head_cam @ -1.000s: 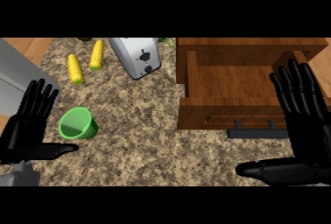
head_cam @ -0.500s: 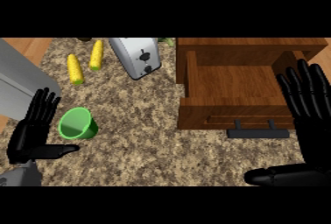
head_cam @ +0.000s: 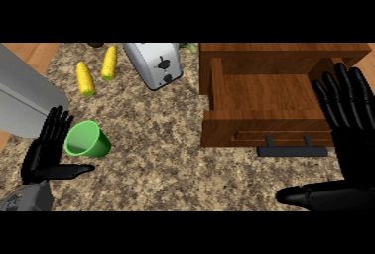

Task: Pick up the cup, place it into the drawer and close the drawer

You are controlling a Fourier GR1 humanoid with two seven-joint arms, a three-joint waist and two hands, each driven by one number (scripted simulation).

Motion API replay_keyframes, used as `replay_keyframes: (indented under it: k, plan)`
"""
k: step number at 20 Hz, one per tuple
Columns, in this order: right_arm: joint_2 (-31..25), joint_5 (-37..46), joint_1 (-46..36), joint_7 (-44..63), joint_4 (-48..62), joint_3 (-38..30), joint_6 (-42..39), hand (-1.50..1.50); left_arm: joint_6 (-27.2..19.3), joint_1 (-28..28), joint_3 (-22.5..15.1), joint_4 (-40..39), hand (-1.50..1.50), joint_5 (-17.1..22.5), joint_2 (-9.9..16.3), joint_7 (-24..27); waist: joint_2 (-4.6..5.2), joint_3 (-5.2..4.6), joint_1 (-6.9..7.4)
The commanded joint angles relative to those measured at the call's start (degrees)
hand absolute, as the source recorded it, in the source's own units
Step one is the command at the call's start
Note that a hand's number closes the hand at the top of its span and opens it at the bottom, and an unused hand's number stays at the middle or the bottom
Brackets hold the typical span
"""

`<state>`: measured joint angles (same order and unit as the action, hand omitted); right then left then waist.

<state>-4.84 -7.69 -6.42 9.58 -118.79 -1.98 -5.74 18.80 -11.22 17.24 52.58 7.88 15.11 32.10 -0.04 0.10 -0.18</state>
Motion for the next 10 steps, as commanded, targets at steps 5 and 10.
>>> replay_keyframes:
  k: [5,10]
  plan:
    - [-0.2,-0.4,-3.0,1.8,1.0,-0.1,0.2,-1.5,-0.7,-3.3,0.1,-11.8,-1.5,-1.2,-1.0,7.2,0.1,-0.13,-0.01]
    - [1.2,2.1,-1.9,-1.5,2.9,2.0,0.1,-1.5,0.7,-9.7,1.5,-25.3,-1.5,-2.7,3.3,13.8,0.21,-0.16,-0.27]
